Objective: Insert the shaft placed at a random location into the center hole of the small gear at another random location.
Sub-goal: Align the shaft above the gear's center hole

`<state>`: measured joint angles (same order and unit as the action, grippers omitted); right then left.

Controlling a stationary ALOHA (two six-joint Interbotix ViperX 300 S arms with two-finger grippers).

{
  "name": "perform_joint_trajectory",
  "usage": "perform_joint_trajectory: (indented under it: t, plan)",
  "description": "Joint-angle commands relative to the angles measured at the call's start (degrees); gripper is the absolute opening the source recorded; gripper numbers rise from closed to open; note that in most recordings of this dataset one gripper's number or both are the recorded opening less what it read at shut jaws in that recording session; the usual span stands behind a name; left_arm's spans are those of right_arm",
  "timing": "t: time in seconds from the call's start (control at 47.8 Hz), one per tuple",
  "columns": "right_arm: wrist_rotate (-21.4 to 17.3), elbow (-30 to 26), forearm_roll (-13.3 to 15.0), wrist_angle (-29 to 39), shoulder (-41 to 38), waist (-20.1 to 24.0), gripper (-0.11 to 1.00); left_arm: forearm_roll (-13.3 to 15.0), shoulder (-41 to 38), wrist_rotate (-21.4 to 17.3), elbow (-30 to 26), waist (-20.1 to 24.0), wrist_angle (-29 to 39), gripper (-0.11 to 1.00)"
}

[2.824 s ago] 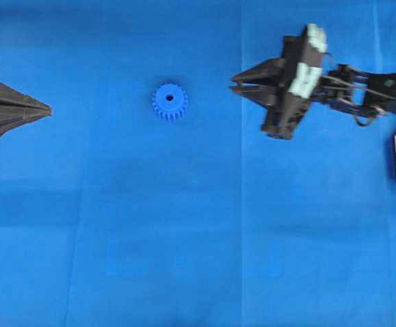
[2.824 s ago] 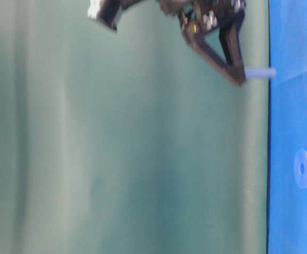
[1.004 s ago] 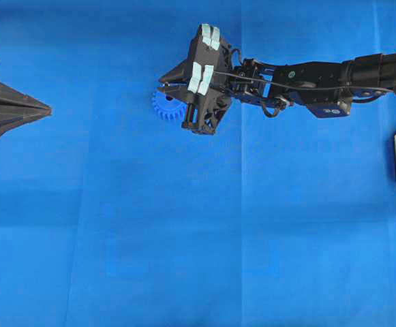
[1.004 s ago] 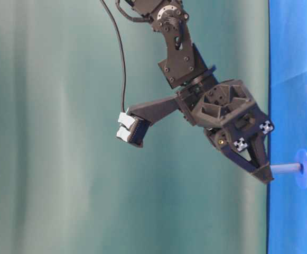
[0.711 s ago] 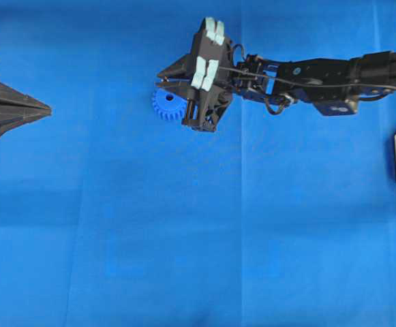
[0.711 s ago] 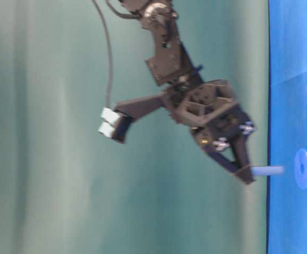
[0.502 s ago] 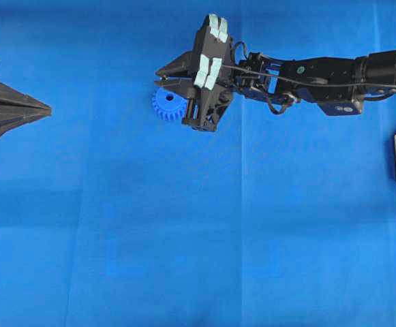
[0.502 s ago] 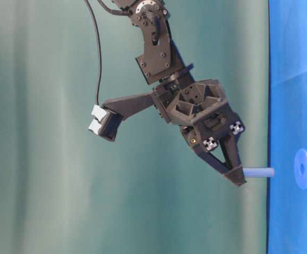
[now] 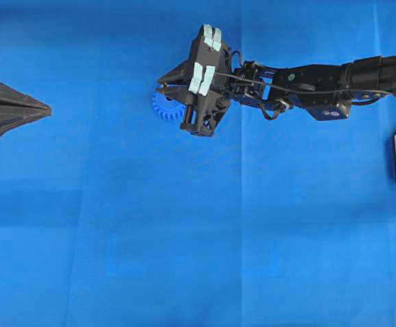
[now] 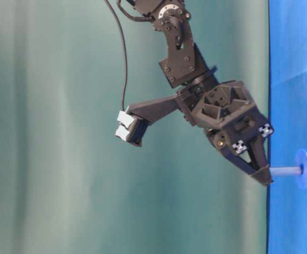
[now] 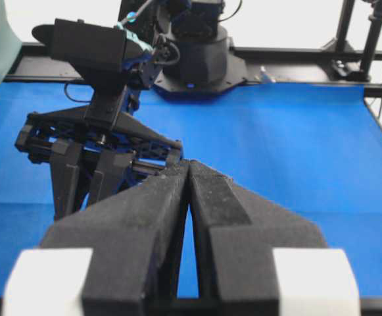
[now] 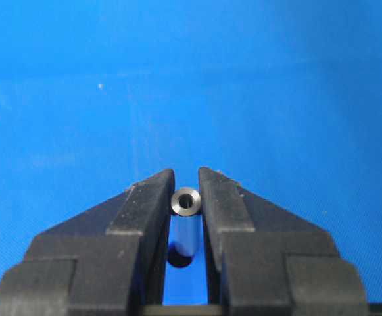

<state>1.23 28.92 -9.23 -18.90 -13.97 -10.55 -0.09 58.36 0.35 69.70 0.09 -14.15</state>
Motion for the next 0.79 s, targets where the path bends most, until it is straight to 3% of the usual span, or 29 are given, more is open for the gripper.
perform_joint_trajectory:
  t: [0.0, 0.774]
  plan:
    - [0.0, -0.3, -0.1, -1.0, 1.0, 0.1, 0.02, -0.1, -0.3, 0.1, -0.6, 0.1, -0.3, 0.00]
    - [0.2, 0.2, 0.1, -1.8, 2.1, 0.1, 0.02, -0.1, -0.2, 0.1, -0.6, 0.0, -0.4, 0.00]
